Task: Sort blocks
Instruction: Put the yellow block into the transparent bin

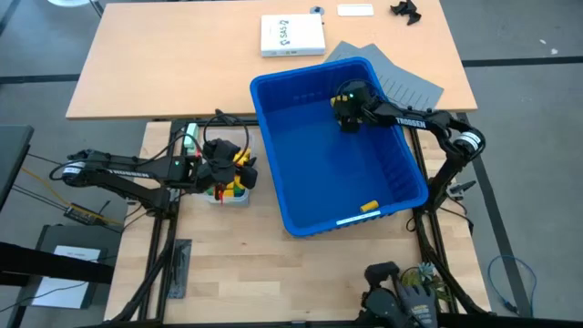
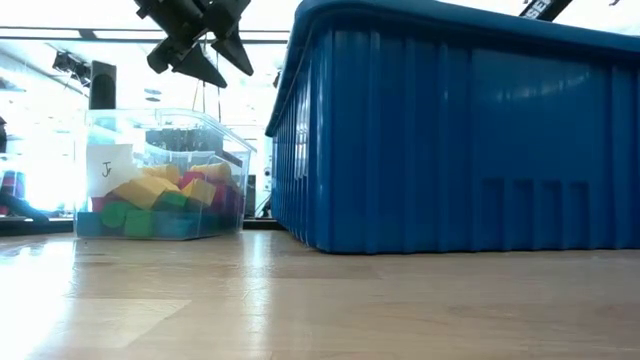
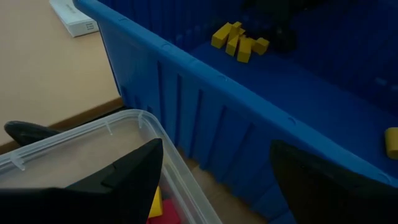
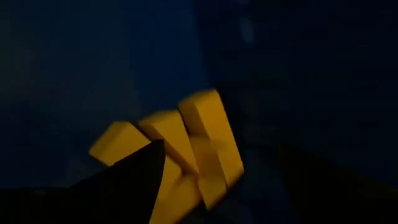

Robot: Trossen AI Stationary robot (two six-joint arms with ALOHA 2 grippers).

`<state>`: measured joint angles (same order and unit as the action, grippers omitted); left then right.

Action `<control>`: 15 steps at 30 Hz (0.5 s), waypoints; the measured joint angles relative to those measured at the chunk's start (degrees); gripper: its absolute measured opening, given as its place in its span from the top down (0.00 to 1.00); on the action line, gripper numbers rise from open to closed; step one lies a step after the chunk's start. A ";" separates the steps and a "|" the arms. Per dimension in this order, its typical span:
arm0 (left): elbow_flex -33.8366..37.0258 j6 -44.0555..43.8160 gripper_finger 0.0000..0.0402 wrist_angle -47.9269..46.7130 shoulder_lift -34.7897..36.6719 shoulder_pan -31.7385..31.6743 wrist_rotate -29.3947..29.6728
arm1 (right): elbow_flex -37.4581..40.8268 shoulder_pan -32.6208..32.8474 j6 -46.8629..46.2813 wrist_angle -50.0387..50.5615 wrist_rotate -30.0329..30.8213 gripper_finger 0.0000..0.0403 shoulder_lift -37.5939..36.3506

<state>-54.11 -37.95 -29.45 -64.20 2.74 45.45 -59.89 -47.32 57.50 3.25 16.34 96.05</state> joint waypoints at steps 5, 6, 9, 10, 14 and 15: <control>0.00 0.00 0.24 0.35 0.00 0.00 0.00 | 0.40 -0.82 10.49 0.19 -4.20 0.24 3.63; 0.00 0.00 0.24 0.43 0.00 0.00 0.00 | 0.40 -0.83 10.72 0.04 -4.18 0.24 4.49; 0.00 0.00 0.24 0.77 0.00 0.00 -0.01 | 0.09 -0.75 10.96 -0.83 -2.87 0.24 6.24; 0.00 0.00 0.24 0.85 0.00 0.00 -0.03 | 0.08 -0.37 10.57 -0.68 -2.13 0.24 6.43; 0.00 0.00 0.24 1.66 0.00 0.00 -0.02 | 0.28 1.62 5.17 0.57 -3.03 0.24 5.37; 0.00 0.00 0.24 1.83 0.00 0.00 -0.02 | 0.51 2.23 4.23 1.86 -4.20 0.24 5.15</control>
<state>-54.11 -37.95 -27.63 -64.20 2.74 45.43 -59.38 -45.09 61.73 5.11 12.14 101.20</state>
